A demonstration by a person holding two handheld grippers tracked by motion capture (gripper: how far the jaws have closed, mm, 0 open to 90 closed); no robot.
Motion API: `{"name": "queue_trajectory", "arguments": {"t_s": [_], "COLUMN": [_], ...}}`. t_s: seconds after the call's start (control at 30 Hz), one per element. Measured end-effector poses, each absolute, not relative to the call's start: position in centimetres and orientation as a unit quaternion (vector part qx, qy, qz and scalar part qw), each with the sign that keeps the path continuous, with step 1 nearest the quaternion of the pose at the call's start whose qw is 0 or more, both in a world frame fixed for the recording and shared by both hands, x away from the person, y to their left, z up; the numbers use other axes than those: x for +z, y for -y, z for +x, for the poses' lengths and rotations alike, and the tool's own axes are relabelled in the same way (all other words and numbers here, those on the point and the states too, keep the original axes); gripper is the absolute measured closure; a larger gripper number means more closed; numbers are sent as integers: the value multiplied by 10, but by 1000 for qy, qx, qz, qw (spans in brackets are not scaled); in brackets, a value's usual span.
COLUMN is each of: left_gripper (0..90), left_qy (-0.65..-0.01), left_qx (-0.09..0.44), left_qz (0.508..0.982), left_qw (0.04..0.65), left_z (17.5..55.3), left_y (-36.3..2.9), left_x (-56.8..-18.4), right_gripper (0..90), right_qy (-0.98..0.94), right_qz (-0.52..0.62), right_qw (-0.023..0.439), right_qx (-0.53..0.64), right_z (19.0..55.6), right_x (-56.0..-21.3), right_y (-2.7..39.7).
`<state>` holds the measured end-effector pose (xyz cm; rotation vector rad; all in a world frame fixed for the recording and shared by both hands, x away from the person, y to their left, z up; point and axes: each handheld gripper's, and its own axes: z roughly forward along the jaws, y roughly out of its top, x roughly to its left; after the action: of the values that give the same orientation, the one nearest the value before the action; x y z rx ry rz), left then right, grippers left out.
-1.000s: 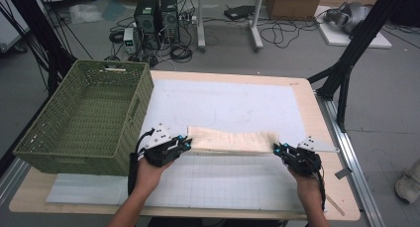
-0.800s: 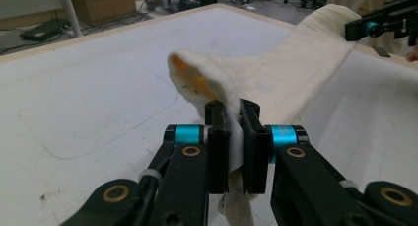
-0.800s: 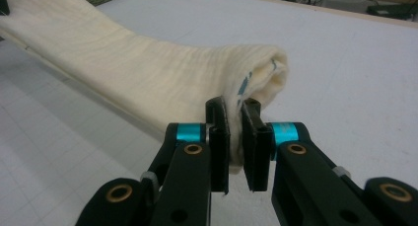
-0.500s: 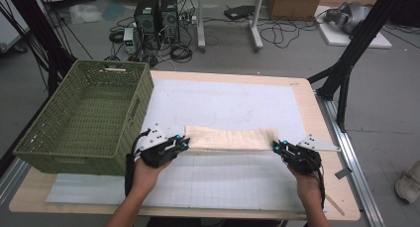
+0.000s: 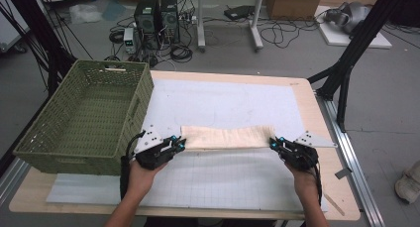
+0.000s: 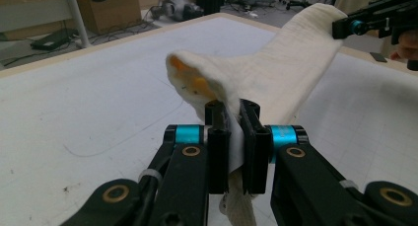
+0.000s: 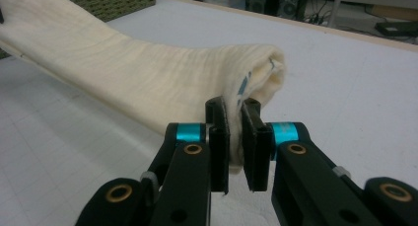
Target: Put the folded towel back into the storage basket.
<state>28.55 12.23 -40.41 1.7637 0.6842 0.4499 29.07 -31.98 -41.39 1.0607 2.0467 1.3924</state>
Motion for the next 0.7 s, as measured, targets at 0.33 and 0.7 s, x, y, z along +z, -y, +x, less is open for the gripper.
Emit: {"name": "queue_trajectory", "arguments": {"t_s": [0.33, 0.7], "left_gripper": [832, 833], "left_qy": [-294, -297], "left_qx": [201, 211], "left_qz": [741, 733], "left_qw": [569, 575], "left_z": [277, 269], "left_y": [-131, -140], "left_x": [-398, -391], "right_gripper": [832, 832], "right_qy": [-739, -741], "right_qz": [371, 361], "right_qw": [225, 222], "right_qx": [515, 521], "right_z": [297, 308], "right_x": [-407, -399], "right_y": [311, 301]}}
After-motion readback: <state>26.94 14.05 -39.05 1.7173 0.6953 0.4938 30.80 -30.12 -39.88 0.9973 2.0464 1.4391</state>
